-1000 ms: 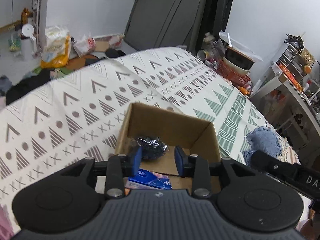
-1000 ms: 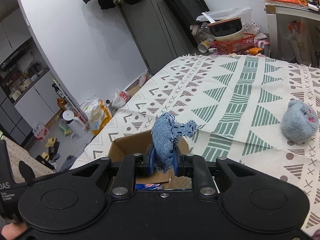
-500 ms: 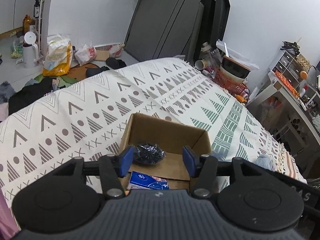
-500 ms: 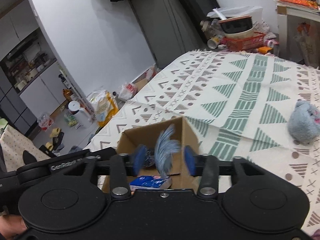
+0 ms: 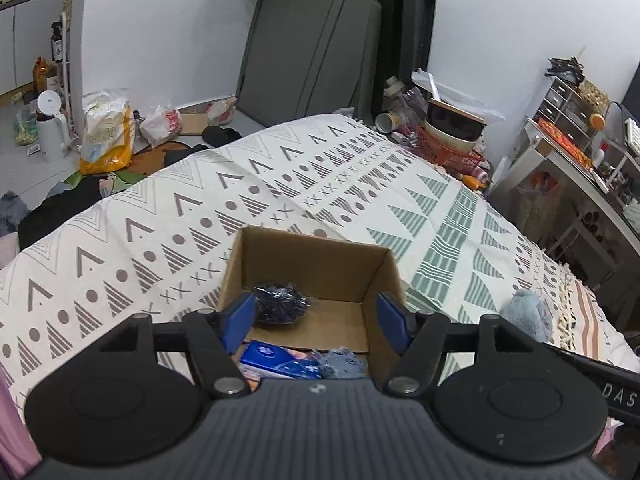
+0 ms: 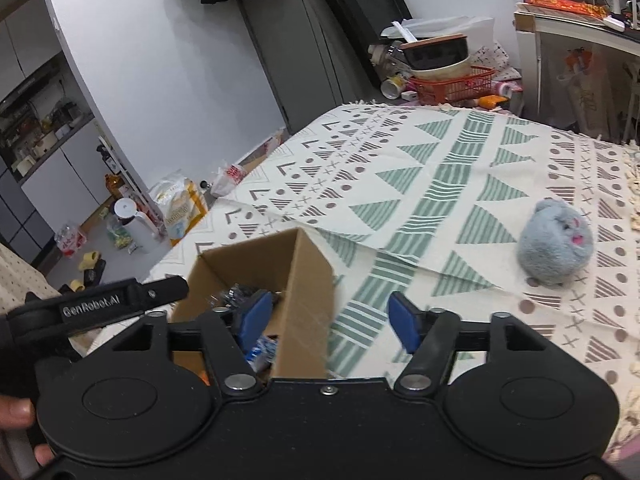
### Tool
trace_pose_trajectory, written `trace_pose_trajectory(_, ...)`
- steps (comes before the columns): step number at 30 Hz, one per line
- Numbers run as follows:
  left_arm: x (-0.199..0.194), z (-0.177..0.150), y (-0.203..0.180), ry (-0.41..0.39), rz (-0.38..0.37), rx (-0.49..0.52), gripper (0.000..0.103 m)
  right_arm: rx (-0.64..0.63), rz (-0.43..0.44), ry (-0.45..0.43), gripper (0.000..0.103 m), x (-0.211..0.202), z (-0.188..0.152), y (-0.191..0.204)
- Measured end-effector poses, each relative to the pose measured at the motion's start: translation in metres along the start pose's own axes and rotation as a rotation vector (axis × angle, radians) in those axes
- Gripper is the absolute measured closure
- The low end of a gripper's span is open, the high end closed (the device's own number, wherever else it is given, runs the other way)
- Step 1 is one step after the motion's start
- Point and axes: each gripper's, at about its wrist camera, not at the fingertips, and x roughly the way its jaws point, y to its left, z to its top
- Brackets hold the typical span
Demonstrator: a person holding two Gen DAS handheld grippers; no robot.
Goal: Organize soft objects
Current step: 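Open both tools to drop the black bag and denim cloth into the box, then move both tools toward the grey fluffy plush on the bed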
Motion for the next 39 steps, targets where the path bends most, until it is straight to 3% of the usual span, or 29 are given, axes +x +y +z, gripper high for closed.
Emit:
trace_pose_trajectory(5,0.002,-0.004,-0.021,-0.004,0.0,0.041,0.037,-0.014,-0.012,-0.02,0.016,-0.014,0.0,-0.019)
trace_pose_trajectory(12,0.004,-0.004,-0.066,0.018,-0.02,0.114,0.037,0.036,-0.051,-0.053,0.005,-0.03,0.0,-0.061)
trace_pose_trajectory(25,0.016,-0.013,-0.141,0.067,-0.039,0.227,0.037,0.192,-0.089,-0.114,0.004,-0.056,-0.007,-0.14)
trace_pose_trajectory(29,0.018,-0.012,-0.157,0.038,-0.029,0.227,0.037,0.245,-0.079,-0.129,0.004,-0.061,-0.005,-0.159)
trace_pose_trajectory(39,0.04,-0.013,-0.193,0.081,-0.047,0.229,0.037,0.453,-0.033,-0.177,0.006,-0.05,-0.018,-0.203)
